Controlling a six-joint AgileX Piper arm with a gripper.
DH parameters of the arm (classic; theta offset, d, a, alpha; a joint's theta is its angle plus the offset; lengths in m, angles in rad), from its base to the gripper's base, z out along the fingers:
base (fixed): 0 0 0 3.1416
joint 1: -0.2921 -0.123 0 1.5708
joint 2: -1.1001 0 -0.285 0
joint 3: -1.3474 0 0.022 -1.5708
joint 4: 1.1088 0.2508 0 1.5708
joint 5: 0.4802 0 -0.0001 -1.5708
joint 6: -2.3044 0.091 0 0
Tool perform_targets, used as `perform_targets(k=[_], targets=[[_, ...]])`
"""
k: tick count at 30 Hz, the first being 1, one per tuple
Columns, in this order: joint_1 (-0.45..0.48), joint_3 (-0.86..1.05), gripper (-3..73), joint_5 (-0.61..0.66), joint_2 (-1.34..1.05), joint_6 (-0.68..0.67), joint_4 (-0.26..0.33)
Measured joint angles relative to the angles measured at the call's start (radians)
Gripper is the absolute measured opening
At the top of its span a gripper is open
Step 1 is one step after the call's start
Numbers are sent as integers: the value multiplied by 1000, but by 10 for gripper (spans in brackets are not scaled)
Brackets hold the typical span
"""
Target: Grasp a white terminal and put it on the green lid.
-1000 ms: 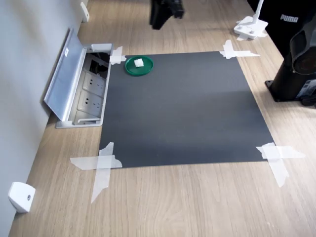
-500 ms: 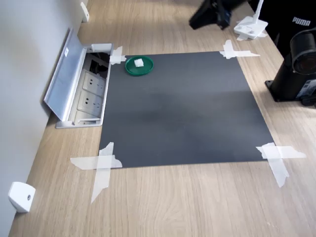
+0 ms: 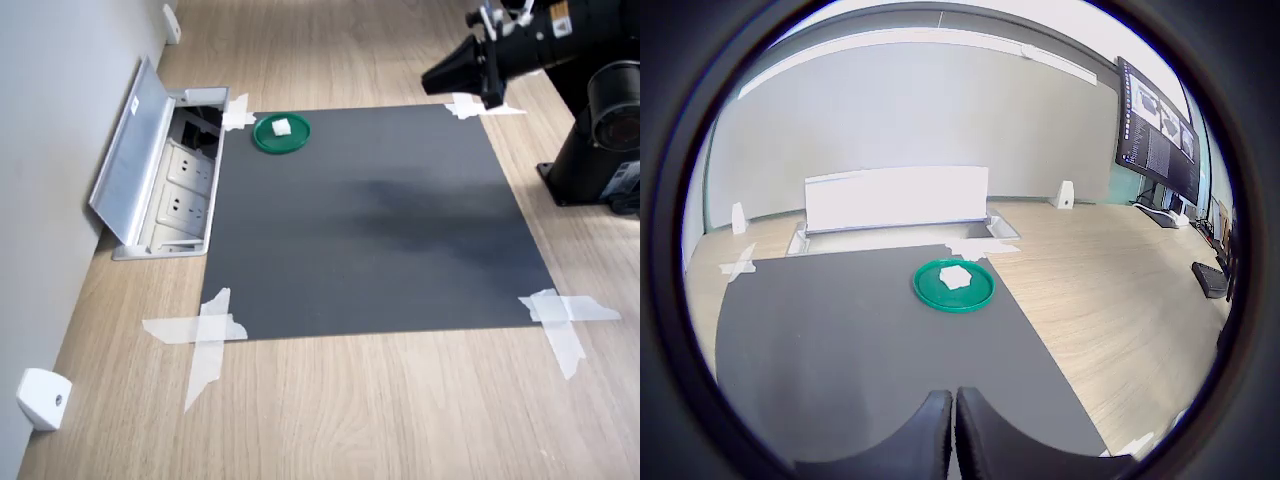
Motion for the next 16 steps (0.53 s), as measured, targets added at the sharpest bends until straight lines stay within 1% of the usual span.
perform_targets(k=[6, 16], targets=[[0, 45, -6, 1, -111, 0, 4], [0, 47, -6, 4, -175, 0, 19]])
